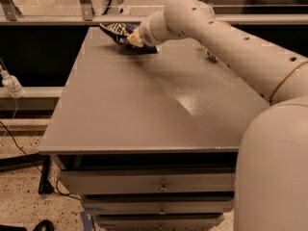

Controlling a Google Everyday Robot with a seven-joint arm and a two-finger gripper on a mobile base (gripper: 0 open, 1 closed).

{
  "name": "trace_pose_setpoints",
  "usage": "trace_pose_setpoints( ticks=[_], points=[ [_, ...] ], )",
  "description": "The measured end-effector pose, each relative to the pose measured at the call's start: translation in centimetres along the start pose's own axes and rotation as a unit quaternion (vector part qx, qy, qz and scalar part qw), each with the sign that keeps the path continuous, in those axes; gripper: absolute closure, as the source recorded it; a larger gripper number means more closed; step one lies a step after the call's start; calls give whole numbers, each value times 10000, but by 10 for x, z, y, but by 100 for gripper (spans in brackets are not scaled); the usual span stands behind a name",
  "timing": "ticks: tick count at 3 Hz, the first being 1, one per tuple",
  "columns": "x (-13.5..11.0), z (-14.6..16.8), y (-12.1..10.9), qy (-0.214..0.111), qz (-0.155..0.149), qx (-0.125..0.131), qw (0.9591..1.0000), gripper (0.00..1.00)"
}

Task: Move blue chip bag near apple

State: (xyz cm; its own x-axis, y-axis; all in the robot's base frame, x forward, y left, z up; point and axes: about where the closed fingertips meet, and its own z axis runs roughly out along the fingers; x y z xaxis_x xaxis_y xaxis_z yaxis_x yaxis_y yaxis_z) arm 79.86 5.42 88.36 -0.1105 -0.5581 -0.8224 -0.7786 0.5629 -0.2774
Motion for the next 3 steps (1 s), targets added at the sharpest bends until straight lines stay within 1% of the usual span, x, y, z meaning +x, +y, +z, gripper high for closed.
trace_pose_setpoints(
  ticks=[1,2,3],
  points=[
    [-29,-24,-25,-234,-292,238,9990,100],
    [-58,-53,-58,-367,-878,572,9938,100],
    [-67,-58,-64,-426,-1009,644,9919,100]
  ],
)
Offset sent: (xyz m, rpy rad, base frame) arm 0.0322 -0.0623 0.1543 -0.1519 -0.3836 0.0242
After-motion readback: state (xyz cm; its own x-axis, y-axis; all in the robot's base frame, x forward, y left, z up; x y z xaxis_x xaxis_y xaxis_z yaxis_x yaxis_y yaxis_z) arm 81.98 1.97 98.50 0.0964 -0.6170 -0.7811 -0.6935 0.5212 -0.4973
